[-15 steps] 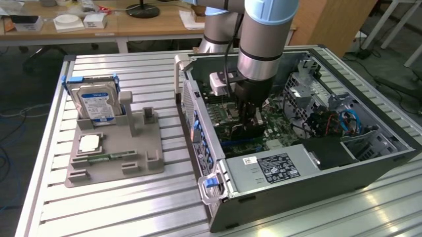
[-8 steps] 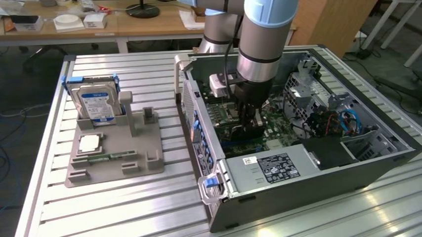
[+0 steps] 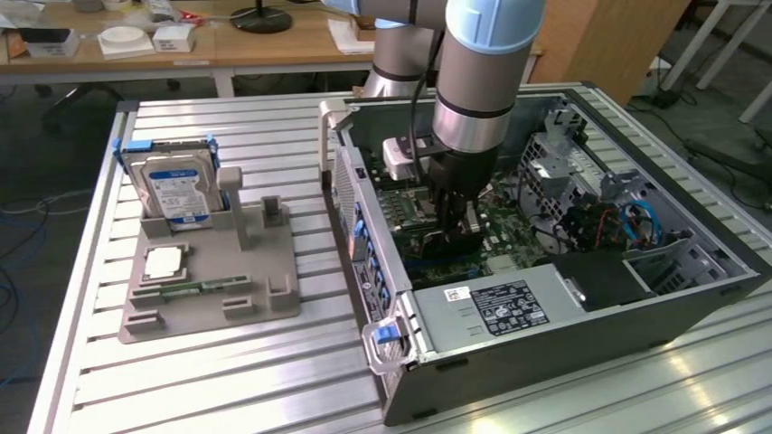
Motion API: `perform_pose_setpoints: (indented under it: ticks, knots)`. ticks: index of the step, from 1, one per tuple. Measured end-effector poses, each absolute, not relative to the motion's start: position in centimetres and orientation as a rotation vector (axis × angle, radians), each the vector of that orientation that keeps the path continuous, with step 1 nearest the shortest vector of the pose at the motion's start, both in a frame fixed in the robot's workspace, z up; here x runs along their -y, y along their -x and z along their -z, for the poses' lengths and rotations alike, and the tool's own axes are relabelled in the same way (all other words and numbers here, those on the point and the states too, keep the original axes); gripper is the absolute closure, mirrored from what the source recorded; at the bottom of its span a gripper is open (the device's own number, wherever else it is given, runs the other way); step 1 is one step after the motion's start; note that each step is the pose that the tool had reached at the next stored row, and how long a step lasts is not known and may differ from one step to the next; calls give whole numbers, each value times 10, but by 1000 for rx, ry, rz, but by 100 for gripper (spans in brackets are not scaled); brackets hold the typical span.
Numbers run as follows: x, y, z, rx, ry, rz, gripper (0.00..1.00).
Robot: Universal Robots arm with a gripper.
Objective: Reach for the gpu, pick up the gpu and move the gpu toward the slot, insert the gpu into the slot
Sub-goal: 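Insert the gpu into the slot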
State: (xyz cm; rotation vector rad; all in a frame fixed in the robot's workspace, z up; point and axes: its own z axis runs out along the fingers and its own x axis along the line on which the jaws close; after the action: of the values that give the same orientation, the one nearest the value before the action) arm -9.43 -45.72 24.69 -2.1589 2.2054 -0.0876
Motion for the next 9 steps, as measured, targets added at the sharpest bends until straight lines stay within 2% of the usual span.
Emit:
perform_pose_setpoints:
  ticks: [9]
  knots:
    - [457,95,-246,-2205,2159,88,74]
